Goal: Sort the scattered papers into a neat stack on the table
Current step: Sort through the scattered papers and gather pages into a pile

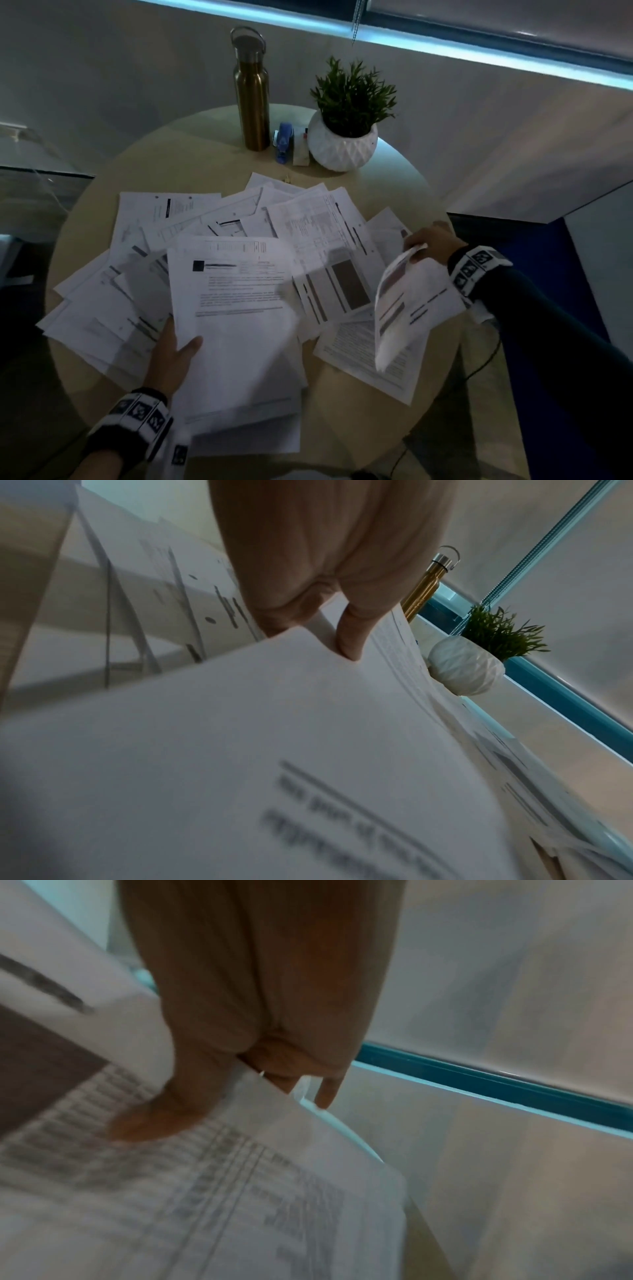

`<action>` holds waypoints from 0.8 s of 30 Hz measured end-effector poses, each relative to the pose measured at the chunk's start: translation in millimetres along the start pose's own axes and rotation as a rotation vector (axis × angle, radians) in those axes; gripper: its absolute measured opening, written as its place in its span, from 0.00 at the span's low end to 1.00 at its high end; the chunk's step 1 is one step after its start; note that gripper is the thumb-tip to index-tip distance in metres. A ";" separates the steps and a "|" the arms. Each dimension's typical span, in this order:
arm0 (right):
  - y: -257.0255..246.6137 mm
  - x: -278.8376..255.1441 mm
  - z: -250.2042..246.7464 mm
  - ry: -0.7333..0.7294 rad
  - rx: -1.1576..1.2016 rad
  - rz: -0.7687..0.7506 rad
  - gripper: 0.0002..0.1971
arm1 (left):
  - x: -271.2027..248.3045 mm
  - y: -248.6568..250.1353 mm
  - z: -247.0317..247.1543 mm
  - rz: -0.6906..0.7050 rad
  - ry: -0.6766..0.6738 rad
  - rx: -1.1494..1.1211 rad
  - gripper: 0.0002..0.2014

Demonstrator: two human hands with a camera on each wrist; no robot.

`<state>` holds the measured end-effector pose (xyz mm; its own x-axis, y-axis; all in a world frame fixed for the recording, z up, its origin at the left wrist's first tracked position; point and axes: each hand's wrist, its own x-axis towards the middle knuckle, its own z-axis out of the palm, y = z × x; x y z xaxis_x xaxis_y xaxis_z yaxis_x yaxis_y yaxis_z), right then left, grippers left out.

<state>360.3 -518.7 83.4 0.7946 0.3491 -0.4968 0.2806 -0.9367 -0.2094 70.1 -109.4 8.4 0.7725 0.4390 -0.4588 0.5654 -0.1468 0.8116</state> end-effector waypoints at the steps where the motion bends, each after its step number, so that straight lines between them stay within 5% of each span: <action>1: -1.6 -7.5 -4.1 -0.005 0.109 0.031 0.18 | 1.2 1.1 0.5 0.013 -0.004 0.000 0.29; 4: -14.2 -28.9 -8.1 0.057 0.419 0.058 0.31 | 3.2 8.6 3.0 0.051 -0.010 -0.003 0.29; 7: -66.3 -57.3 7.8 0.118 0.611 0.054 0.08 | 3.1 18.2 7.8 0.074 -0.019 -0.057 0.30; 11: -131.9 -68.5 70.2 0.125 0.866 0.110 0.20 | 1.0 31.3 13.6 0.091 -0.039 -0.171 0.26; 15: -186.0 -59.5 131.4 0.223 1.074 0.218 0.09 | -10.3 43.0 18.4 -0.007 -0.056 -0.413 0.25; 19: -217.4 -52.5 152.3 0.327 1.276 0.310 0.23 | -18.1 42.2 22.5 0.094 -0.124 -0.141 0.36; 24: -191.3 -32.0 137.0 0.393 0.989 0.189 0.09 | -15.7 30.9 13.4 0.058 -0.015 -0.021 0.36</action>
<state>207.4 -346.9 24.0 0.9459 0.0032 -0.3244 -0.2838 -0.4757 -0.8326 79.4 -132.7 35.9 0.8079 0.4172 -0.4162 0.5138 -0.1528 0.8442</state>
